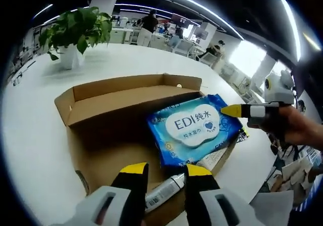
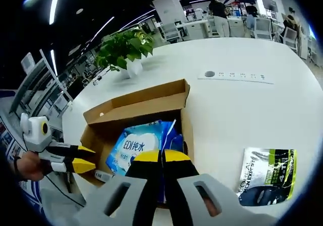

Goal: Operate the shoe box by opening the lid, removing the specified soft item, and placing it in the target area until the item is outside and the box remains undamaged.

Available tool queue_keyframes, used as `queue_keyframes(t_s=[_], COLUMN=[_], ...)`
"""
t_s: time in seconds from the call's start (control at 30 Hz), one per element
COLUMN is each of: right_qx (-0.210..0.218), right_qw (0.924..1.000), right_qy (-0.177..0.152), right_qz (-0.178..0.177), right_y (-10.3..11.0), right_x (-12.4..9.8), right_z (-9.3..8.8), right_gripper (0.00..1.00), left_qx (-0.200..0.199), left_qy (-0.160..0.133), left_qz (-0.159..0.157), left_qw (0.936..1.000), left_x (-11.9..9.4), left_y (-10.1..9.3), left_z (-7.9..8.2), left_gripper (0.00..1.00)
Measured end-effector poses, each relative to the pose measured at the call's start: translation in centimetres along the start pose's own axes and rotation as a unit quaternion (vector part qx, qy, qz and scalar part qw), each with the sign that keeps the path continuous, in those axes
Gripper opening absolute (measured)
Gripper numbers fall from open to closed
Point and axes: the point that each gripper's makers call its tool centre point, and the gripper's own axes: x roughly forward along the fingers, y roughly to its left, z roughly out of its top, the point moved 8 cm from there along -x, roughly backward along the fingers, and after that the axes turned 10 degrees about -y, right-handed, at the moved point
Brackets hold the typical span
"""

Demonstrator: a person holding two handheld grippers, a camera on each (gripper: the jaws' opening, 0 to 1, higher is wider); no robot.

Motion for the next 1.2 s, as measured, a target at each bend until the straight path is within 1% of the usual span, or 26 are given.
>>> queue_keyframes(t_s=[0.07,0.23,0.4,0.5,0.57,0.6,0.67,0.7,0.9,0.97,1.03,1.1,1.2], right_qx=[0.002,0.003,0.007,0.012,0.013,0.013,0.013,0.014,0.019,0.019,0.020,0.022,0.022], right_qw=[1.0000,1.0000,1.0000,0.9999,0.9999,0.9999,0.9999,0.9999,0.9998,0.9998,0.9998,0.9998,0.9997], right_qy=[0.000,0.001,0.003,0.004,0.005,0.005,0.005,0.005,0.003,0.003,0.004,0.004,0.004], right_qz=[0.000,0.001,0.002,0.002,0.001,0.001,0.001,0.001,0.000,0.000,0.000,0.001,0.002], right_y=[-0.1,-0.2,-0.2,-0.3,-0.3,-0.3,-0.3,-0.4,-0.5,-0.4,-0.4,-0.5,-0.5], right_x=[-0.1,-0.1,-0.2,-0.3,-0.3,-0.3,-0.4,-0.4,-0.3,-0.4,-0.3,-0.3,-0.3], right_z=[-0.1,-0.2,-0.4,-0.5,-0.5,-0.5,-0.6,-0.7,-0.9,-0.9,-0.9,-0.9,-0.9], right_gripper=[0.00,0.00,0.00,0.00,0.00,0.00,0.00,0.00,0.00,0.00,0.00,0.00,0.00], left_qx=[-0.004,-0.030,-0.030,-0.038,-0.049,-0.057,-0.057,-0.056,-0.089,-0.100,-0.105,-0.103,-0.101], left_qy=[0.002,0.010,0.026,0.033,0.038,0.041,0.049,0.049,0.052,0.049,0.050,0.048,0.051], left_qz=[-0.002,-0.008,-0.020,-0.025,-0.030,-0.037,-0.035,-0.035,-0.049,-0.053,-0.055,-0.055,-0.056], left_qw=[1.0000,0.9995,0.9990,0.9984,0.9976,0.9969,0.9966,0.9966,0.9935,0.9924,0.9918,0.9920,0.9920], left_x=[0.6,1.7,3.2,3.9,4.2,4.4,4.7,4.8,5.7,5.8,5.9,6.1,5.9], left_y=[0.1,0.2,-0.1,0.0,-0.2,-0.3,-0.2,-0.2,0.2,0.1,0.0,0.1,0.1], left_z=[0.0,-0.2,-0.3,-0.4,-0.5,-0.6,-0.7,-0.7,-0.8,-0.7,-0.7,-0.5,-0.3], left_gripper=[0.29,0.29,0.29,0.29,0.27,0.25,0.24,0.23,0.22,0.22,0.20,0.14,0.09])
